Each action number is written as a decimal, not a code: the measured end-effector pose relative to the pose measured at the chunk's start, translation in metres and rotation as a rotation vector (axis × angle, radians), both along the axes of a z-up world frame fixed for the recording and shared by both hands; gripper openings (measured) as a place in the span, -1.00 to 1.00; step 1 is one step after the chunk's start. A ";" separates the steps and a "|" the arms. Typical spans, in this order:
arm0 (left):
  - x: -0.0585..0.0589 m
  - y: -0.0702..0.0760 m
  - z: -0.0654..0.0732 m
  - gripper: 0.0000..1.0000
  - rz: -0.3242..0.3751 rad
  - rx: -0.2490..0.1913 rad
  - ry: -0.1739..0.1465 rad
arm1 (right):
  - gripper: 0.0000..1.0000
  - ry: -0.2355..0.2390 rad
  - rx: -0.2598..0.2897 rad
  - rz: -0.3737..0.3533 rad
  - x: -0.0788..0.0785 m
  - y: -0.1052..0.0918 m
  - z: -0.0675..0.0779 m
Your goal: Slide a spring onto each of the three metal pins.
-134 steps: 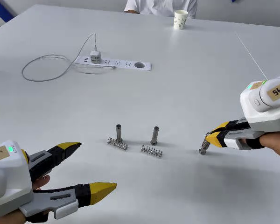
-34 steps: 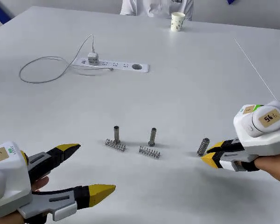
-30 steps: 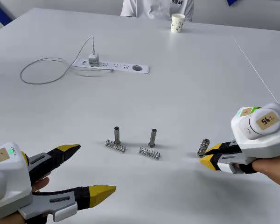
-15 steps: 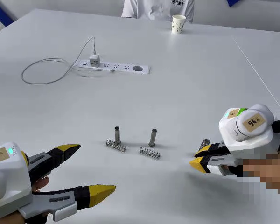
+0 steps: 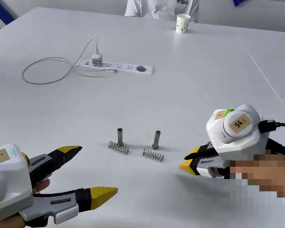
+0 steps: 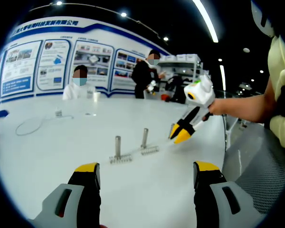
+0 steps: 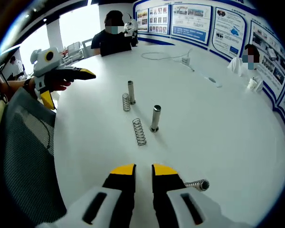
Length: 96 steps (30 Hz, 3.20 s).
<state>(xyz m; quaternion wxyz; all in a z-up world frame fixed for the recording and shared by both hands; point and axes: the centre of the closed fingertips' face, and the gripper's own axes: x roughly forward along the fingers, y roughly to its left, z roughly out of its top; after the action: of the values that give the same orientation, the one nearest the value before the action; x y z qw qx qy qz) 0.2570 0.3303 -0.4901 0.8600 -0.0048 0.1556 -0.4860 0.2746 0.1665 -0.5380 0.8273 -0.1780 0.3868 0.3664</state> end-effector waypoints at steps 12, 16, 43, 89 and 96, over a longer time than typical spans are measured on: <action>0.000 0.000 0.000 0.64 -0.004 0.000 0.001 | -0.71 -0.001 0.000 0.033 0.005 0.014 -0.003; 0.000 0.000 0.000 0.64 -0.002 0.002 0.002 | -0.70 -0.003 0.002 0.042 0.007 0.018 -0.003; 0.000 0.001 -0.003 0.63 -0.002 0.013 0.009 | -0.69 0.015 -0.012 0.101 0.026 0.037 -0.018; -0.003 -0.004 -0.006 0.63 -0.016 0.012 0.019 | -0.76 -0.019 -0.046 0.123 0.027 0.040 -0.011; -0.003 -0.004 -0.007 0.63 -0.019 0.012 0.020 | -0.76 -0.028 -0.052 0.128 0.026 0.040 -0.007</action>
<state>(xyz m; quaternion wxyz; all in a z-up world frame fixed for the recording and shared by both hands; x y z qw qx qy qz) 0.2540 0.3259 -0.4974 0.8537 -0.0031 0.1671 -0.4931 0.3010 0.2067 -0.5447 0.8026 -0.2288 0.3725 0.4058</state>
